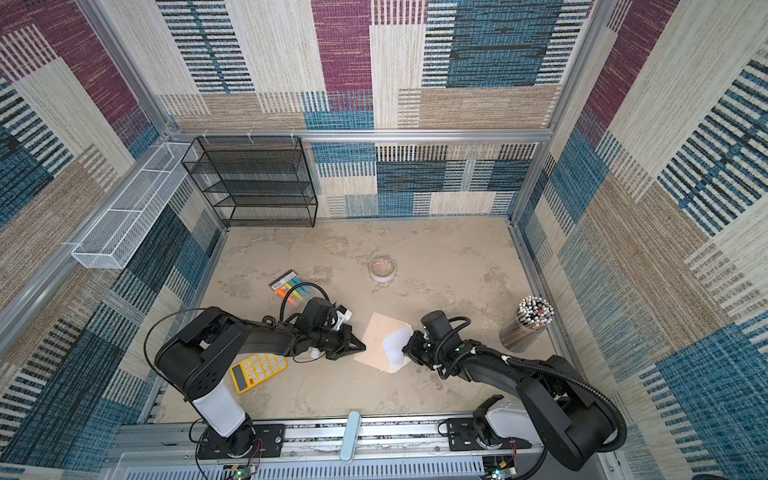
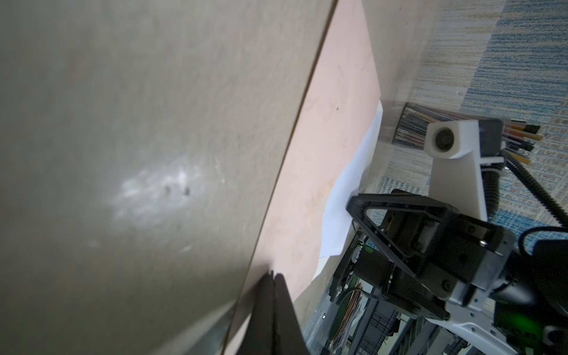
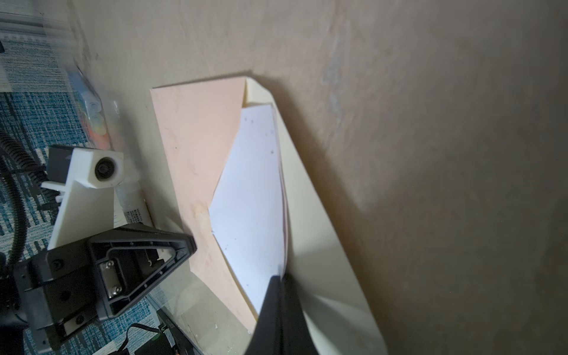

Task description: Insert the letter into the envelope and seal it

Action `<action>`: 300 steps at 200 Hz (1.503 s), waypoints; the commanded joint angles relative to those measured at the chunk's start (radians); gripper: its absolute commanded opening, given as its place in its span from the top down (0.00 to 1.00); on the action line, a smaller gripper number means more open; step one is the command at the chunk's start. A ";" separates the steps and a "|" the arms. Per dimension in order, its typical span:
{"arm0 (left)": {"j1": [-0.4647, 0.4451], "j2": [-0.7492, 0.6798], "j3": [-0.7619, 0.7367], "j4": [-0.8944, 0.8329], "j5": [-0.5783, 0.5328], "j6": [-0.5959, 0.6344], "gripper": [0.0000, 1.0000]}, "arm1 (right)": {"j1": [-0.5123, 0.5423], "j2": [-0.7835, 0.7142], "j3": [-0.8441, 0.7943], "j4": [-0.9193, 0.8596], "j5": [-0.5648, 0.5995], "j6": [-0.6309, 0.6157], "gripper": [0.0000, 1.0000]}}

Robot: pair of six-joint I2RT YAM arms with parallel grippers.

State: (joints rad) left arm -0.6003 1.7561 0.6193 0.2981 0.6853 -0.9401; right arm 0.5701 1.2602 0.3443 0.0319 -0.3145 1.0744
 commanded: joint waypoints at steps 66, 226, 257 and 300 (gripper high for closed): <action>-0.001 0.026 -0.008 -0.170 -0.173 -0.016 1.00 | 0.031 0.051 -0.001 0.121 -0.014 0.045 1.00; -0.001 0.038 -0.002 -0.164 -0.159 -0.012 1.00 | 0.057 0.139 0.022 0.202 -0.034 0.033 1.00; 0.000 0.039 -0.002 -0.164 -0.158 -0.012 1.00 | 0.065 0.151 0.025 0.218 -0.033 0.041 1.00; -0.001 0.039 -0.004 -0.163 -0.156 -0.010 1.00 | 0.069 0.175 0.032 0.232 -0.030 0.042 1.00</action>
State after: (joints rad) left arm -0.5991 1.7744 0.6266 0.3107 0.7090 -0.9424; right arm 0.6350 1.4208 0.3672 0.2443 -0.3466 1.1091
